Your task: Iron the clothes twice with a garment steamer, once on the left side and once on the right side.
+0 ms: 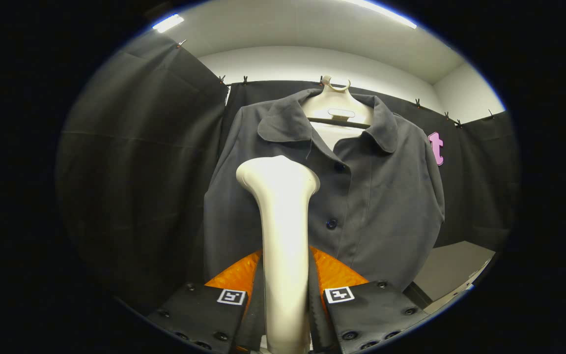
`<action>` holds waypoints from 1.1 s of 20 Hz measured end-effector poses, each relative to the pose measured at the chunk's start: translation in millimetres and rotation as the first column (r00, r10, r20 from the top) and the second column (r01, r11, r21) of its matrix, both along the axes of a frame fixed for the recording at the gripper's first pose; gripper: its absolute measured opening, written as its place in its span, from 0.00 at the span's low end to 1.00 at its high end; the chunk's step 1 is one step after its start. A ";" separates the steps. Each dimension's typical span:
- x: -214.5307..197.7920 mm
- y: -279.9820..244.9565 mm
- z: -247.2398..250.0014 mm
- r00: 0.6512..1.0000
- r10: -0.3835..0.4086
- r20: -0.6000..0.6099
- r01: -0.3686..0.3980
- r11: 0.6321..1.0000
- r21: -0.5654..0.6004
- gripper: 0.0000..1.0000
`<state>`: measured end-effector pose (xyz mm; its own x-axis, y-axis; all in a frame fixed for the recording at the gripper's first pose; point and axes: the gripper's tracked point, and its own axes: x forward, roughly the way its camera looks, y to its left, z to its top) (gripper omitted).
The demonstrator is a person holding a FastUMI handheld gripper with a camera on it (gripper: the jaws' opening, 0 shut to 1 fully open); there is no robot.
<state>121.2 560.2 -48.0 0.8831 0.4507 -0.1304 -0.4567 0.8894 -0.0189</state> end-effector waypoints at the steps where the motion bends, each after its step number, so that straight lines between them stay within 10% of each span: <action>1: -2.4 0.2 -5.8 1.000 0.004 -0.009 -0.004 1.000 -0.005 0.44; 22: -69.6 -31.8 -156.3 0.959 0.033 -0.283 -0.072 0.989 -0.128 0.45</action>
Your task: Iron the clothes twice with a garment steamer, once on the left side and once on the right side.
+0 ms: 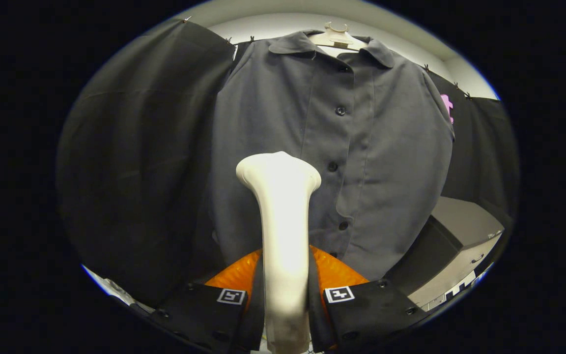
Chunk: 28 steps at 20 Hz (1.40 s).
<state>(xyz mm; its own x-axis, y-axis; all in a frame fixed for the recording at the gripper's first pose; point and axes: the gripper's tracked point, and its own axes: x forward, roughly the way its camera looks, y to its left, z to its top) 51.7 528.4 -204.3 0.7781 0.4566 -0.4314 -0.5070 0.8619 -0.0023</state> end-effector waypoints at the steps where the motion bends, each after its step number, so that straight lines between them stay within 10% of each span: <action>1: -2.6 -0.1 -8.1 1.000 0.003 -0.014 -0.003 1.000 -0.008 0.45; 18: -70.4 -4.2 -106.0 0.975 0.044 -0.219 -0.066 0.993 -0.096 0.45; 28: -61.9 -19.9 -43.4 0.989 0.042 -0.141 -0.042 0.999 0.005 0.45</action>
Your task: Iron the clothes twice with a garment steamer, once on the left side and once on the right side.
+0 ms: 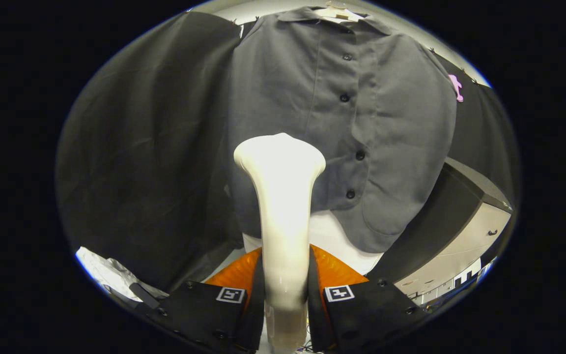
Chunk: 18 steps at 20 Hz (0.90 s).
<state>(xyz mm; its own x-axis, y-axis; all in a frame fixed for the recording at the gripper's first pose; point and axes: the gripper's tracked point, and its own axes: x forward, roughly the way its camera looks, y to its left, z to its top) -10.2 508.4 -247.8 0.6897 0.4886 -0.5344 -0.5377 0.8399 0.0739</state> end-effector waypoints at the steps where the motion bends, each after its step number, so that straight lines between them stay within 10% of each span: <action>1: 3.6 -5.4 10.1 1.000 -0.008 0.007 0.008 1.000 0.011 0.45; 18: 19.6 -171.5 179.4 0.935 -0.200 0.294 0.126 0.960 0.250 0.45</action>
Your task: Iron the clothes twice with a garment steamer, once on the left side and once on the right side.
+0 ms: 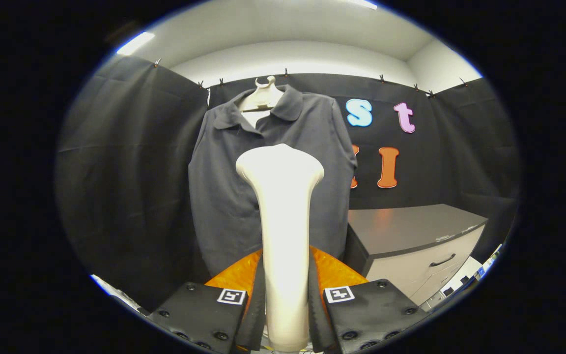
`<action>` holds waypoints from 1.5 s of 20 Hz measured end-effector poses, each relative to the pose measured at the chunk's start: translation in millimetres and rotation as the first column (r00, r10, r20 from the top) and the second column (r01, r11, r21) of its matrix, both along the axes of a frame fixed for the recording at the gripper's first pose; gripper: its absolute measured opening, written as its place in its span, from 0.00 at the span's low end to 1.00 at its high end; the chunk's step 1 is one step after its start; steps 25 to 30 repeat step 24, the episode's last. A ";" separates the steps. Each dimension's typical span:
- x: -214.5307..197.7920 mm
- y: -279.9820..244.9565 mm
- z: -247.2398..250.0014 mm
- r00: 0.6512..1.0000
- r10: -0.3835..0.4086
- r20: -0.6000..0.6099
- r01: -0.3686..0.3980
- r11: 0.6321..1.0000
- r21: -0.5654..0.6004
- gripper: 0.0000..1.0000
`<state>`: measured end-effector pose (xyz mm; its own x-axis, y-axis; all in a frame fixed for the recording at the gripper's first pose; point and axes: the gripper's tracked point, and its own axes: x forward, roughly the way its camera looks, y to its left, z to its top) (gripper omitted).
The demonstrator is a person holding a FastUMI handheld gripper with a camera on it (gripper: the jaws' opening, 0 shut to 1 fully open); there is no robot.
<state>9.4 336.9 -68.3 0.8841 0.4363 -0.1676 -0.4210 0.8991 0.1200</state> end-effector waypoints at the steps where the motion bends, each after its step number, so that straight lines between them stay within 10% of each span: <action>1: -0.6 -11.1 5.6 1.000 -0.006 0.014 0.006 1.000 0.014 0.45; 13: -0.9 -130.3 29.1 0.996 -0.015 0.085 0.012 0.999 0.046 0.44; 30: -15.2 -165.7 23.3 0.997 -0.003 0.074 -0.002 0.998 0.065 0.44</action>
